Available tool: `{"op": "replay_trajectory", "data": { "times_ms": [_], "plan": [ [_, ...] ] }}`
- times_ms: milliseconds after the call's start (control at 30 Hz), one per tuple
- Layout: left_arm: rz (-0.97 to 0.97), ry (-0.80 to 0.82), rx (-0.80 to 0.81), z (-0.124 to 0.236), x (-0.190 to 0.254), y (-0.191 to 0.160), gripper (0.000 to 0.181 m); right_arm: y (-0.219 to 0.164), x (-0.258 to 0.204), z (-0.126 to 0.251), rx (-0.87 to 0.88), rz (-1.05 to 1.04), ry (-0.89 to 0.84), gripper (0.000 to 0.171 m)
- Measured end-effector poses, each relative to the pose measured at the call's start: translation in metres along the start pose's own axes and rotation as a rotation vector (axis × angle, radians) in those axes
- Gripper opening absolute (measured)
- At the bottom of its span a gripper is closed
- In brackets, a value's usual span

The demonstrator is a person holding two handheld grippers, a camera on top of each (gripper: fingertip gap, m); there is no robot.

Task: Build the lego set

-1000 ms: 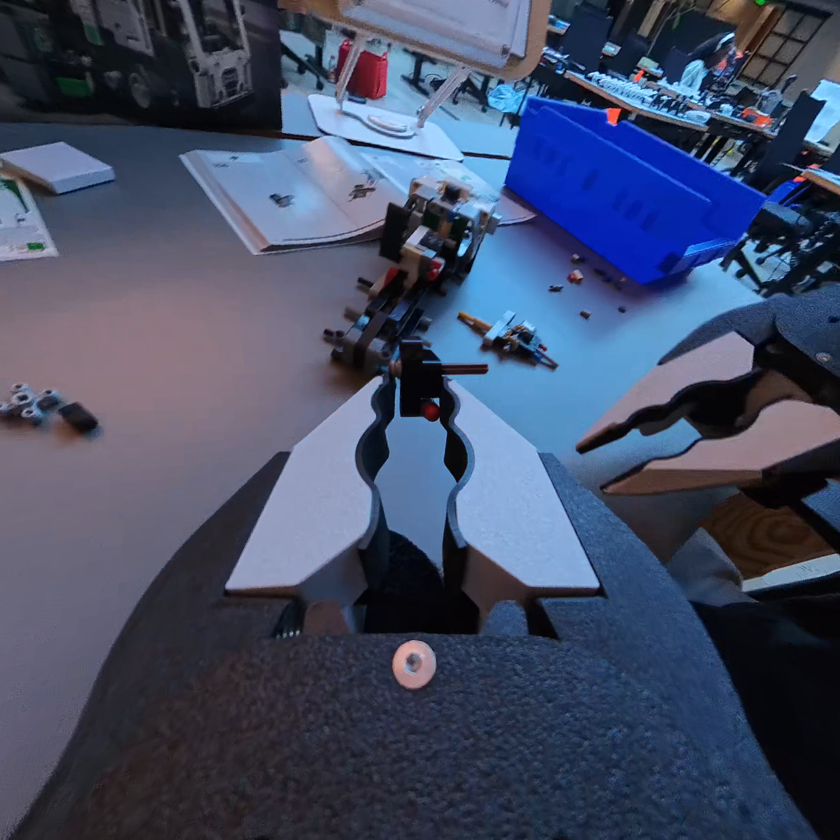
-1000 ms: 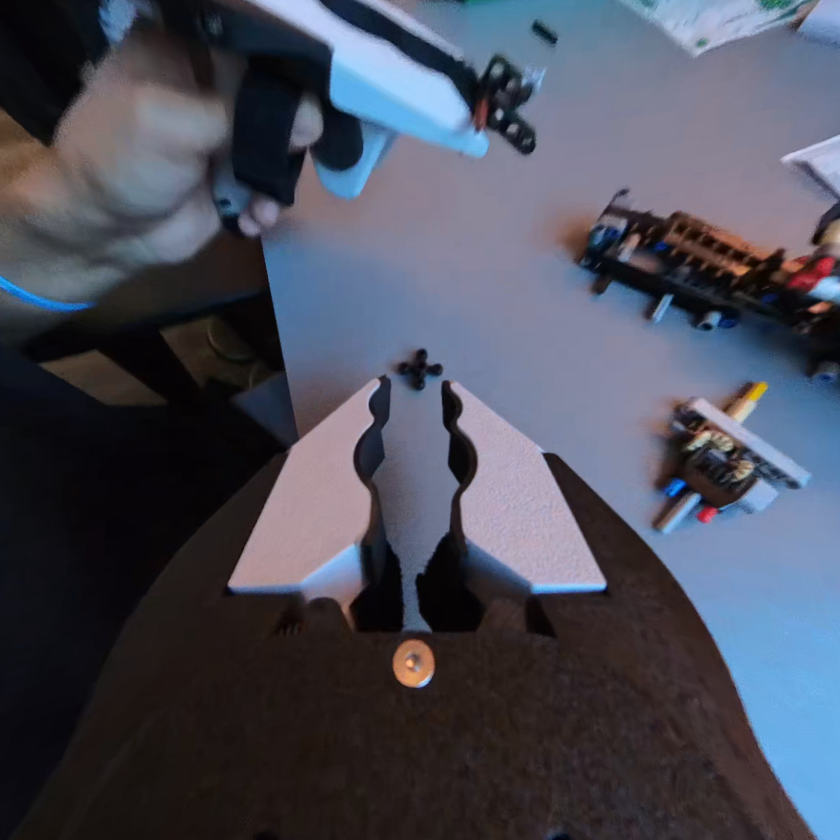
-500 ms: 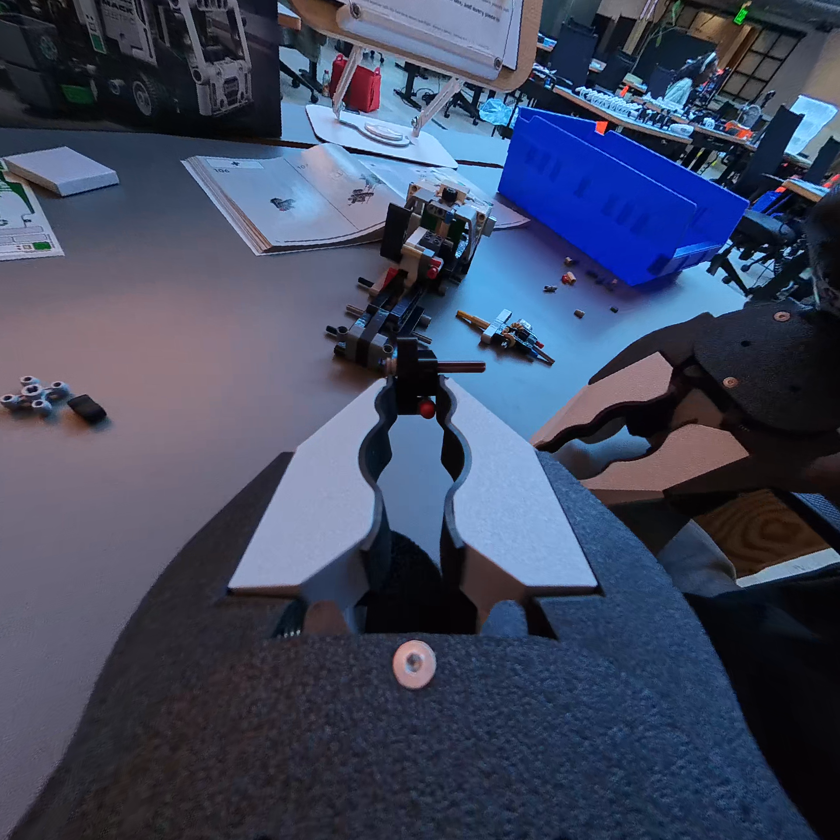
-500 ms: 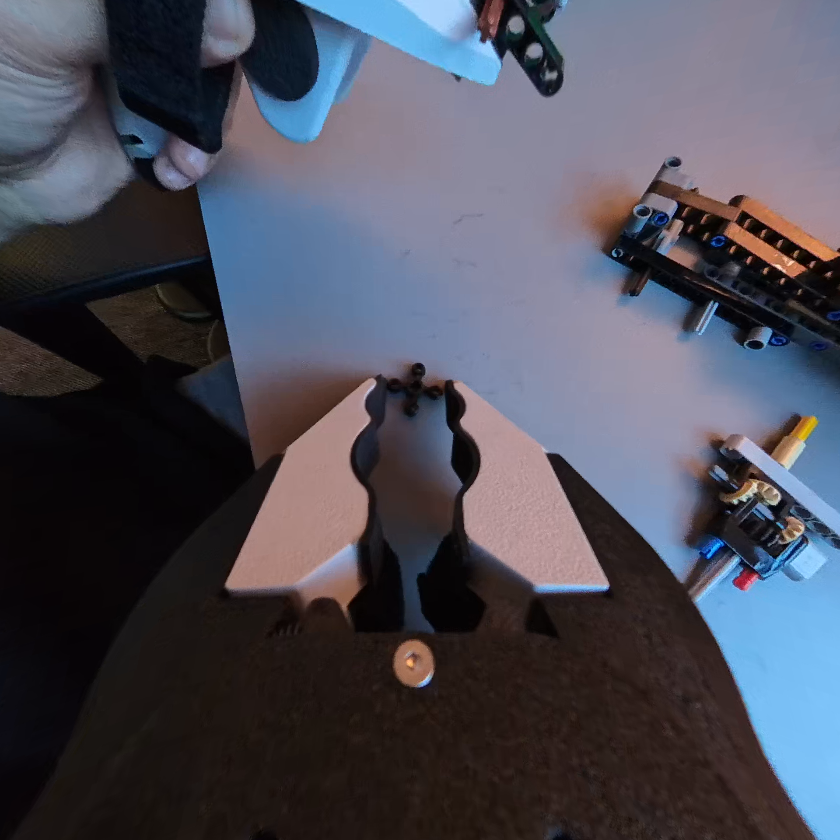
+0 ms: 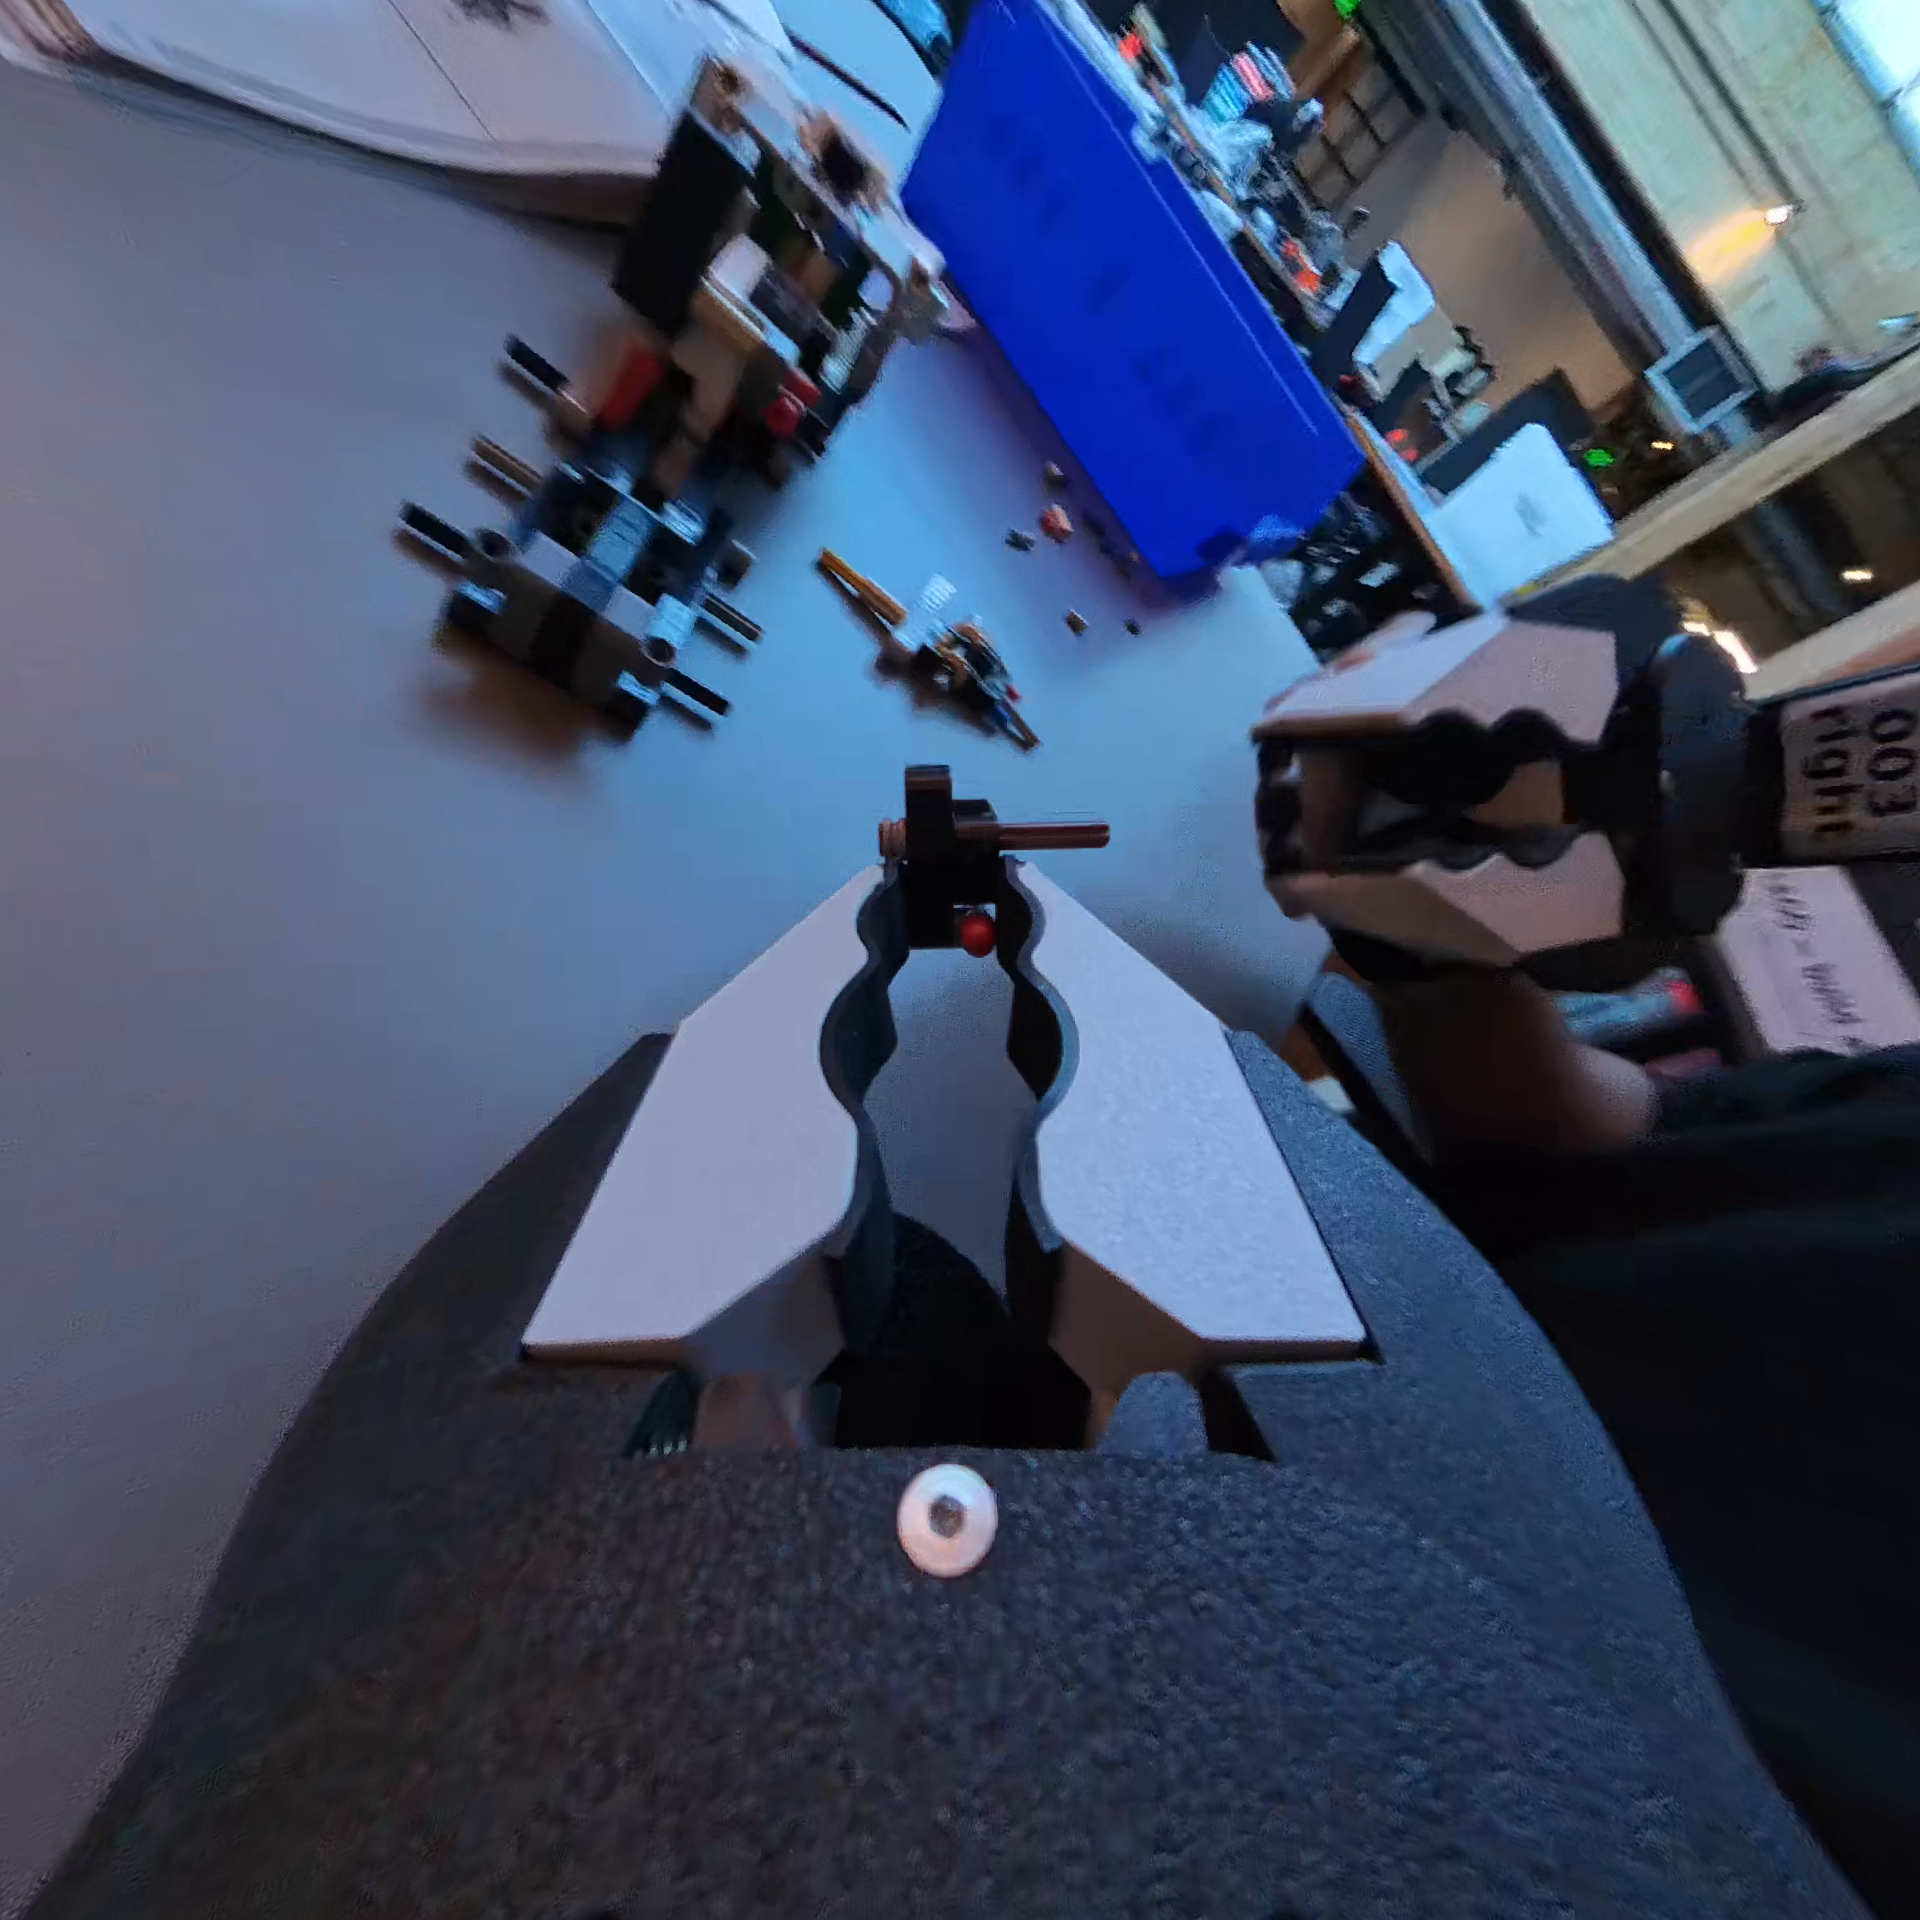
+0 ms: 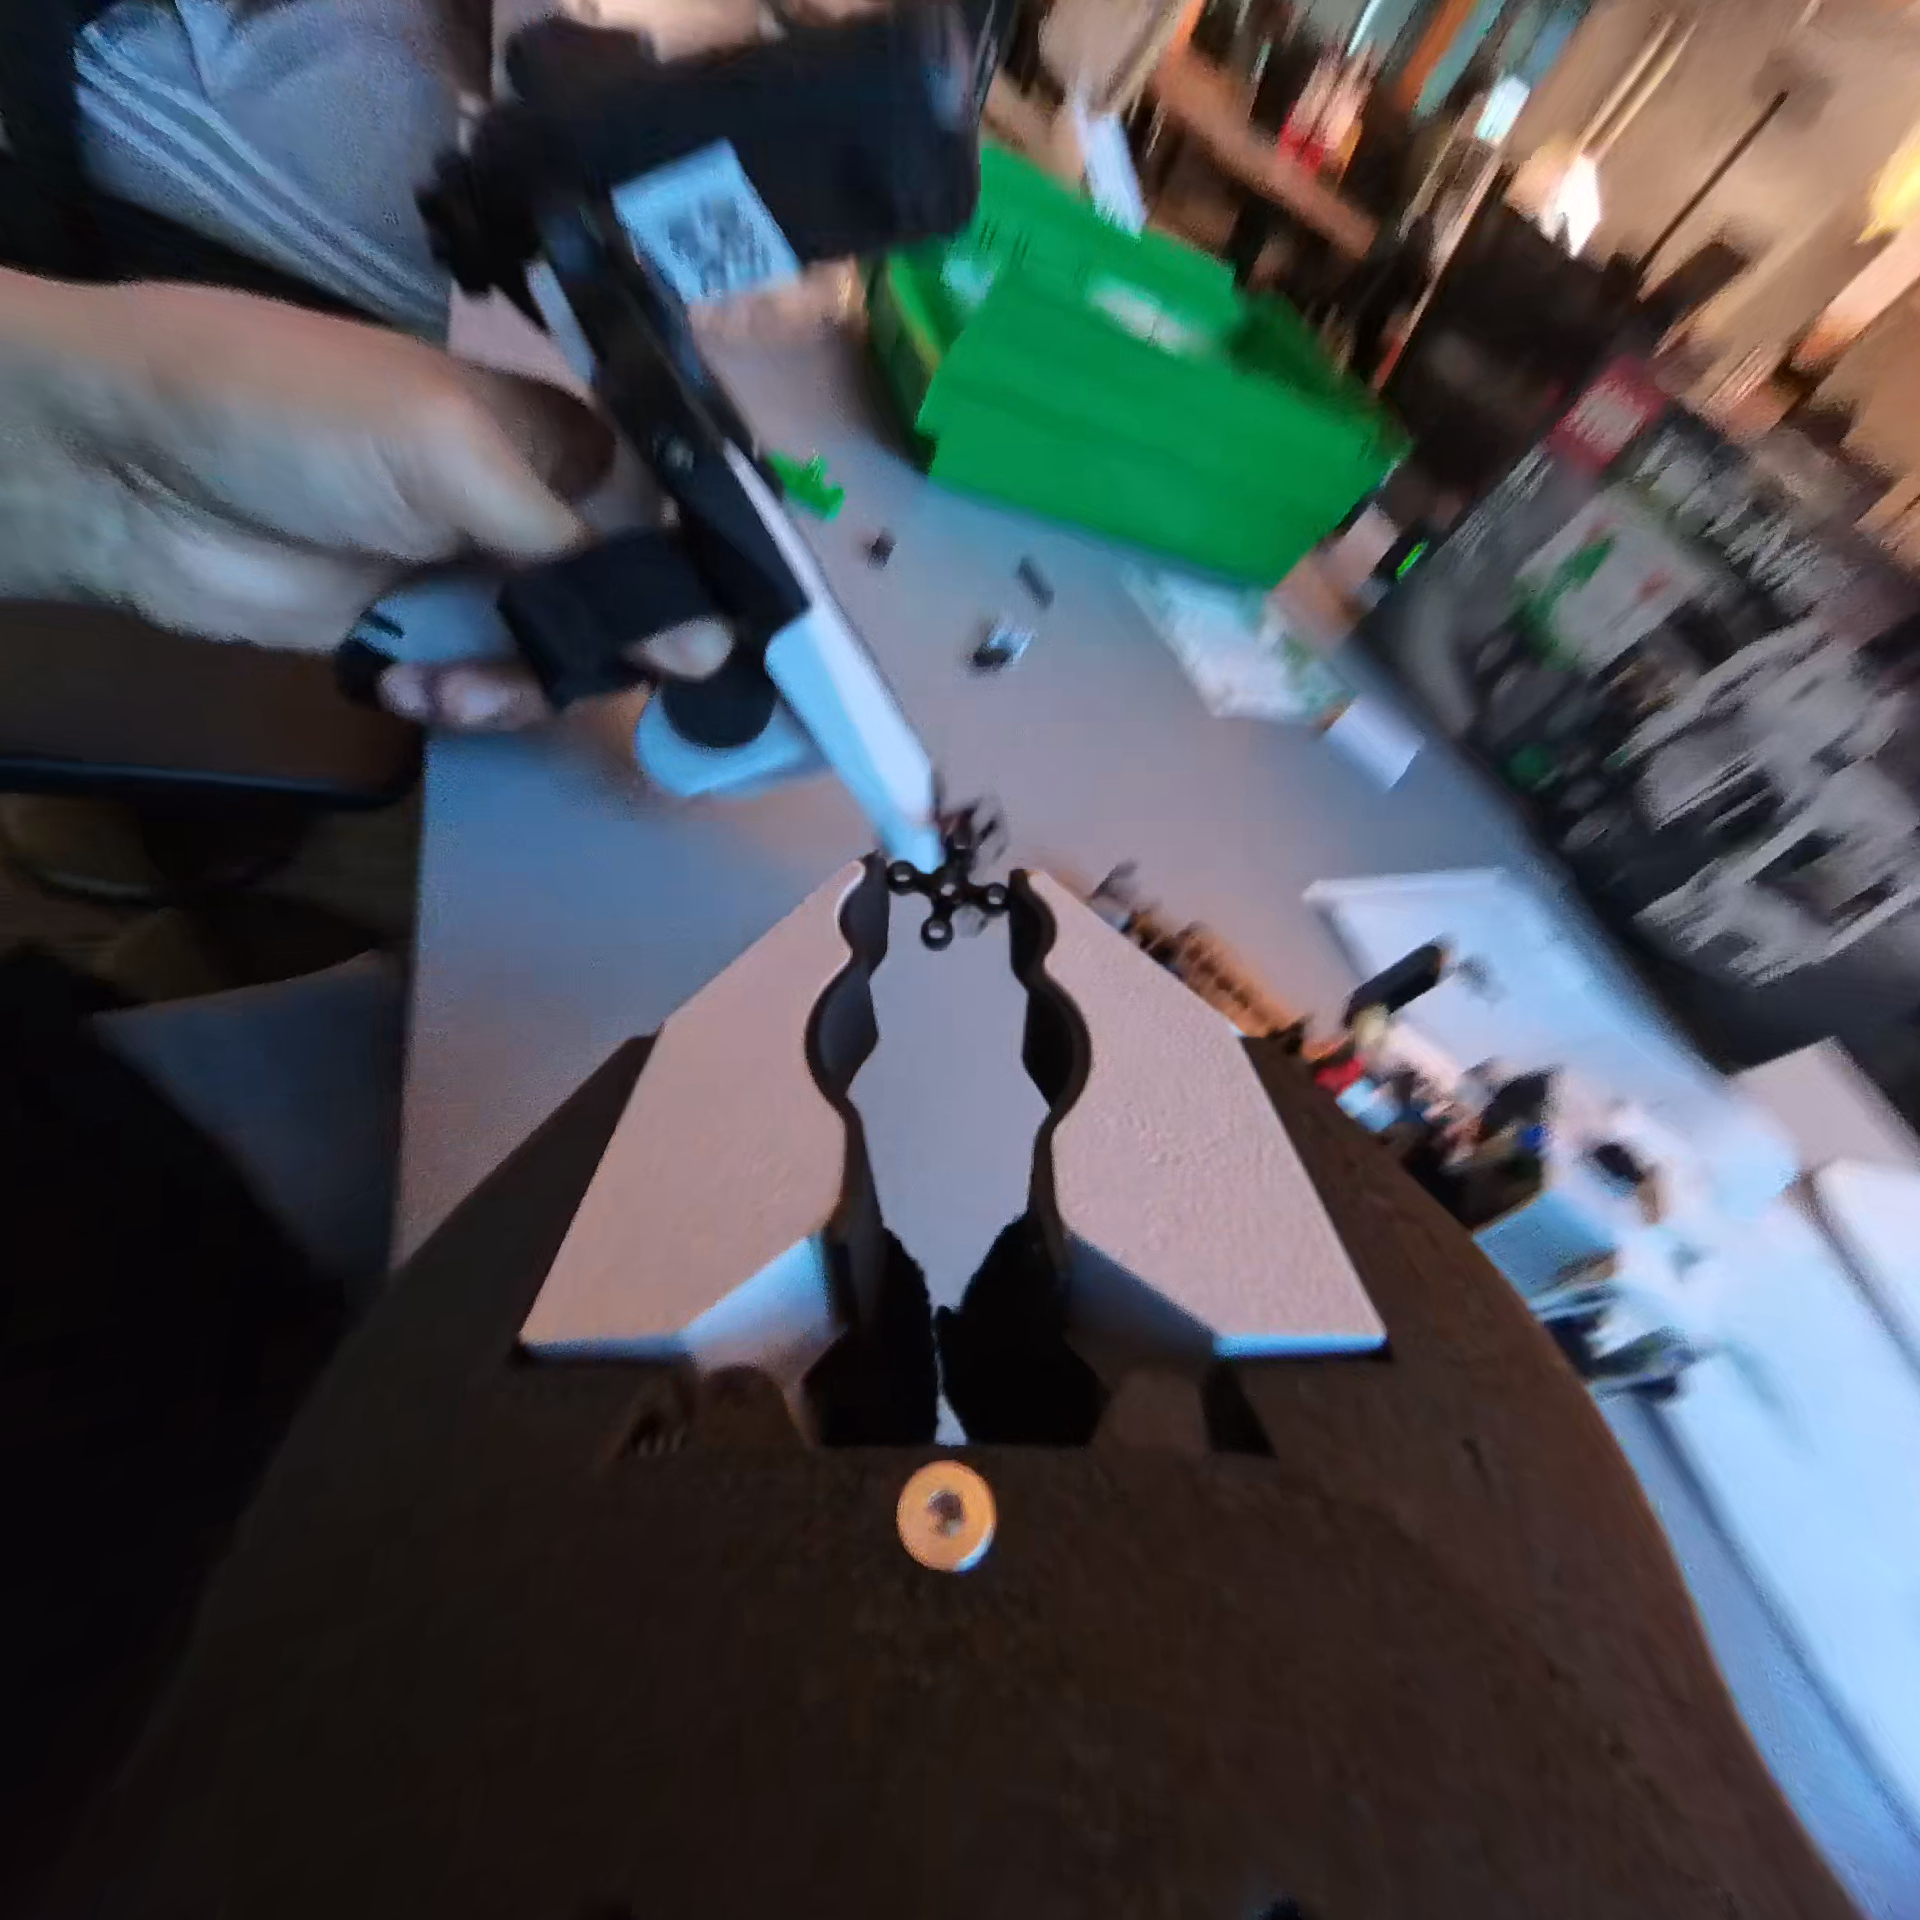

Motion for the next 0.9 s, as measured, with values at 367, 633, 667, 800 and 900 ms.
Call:
{"op": "replay_trajectory", "data": {
  "times_ms": [367, 633, 667, 800, 900],
  "plan": [
    [0.151, -0.147, -0.057, -0.017, 0.001, -0.007, 0.014, -0.014, -0.005, -0.018, 0.119, 0.168, 0.013, 0.022],
    [0.206, -0.22, -0.098, -0.018, 0.0, -0.008, 0.014, -0.013, -0.005, -0.016, 0.134, 0.243, 0.074, 0.022],
    [0.207, -0.22, -0.101, -0.018, 0.0, -0.008, 0.014, -0.014, -0.006, -0.016, 0.132, 0.235, 0.086, 0.022],
    [0.199, -0.211, -0.119, -0.02, -0.001, -0.009, 0.014, -0.017, -0.008, -0.017, 0.119, 0.253, 0.084, 0.022],
    [0.192, -0.2, -0.124, -0.021, -0.001, -0.01, 0.014, -0.014, -0.007, -0.015, 0.133, 0.232, 0.085, 0.022]
  ]
}}
Point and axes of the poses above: each gripper's, where its closed fingertips meet, z back along the fingers, y out of its top, x = y × z across the jaws, the point moved 6 cm from there along z, back along the fingers, and after that the axes turned 14 degrees about -y, right-handed, at the moved point
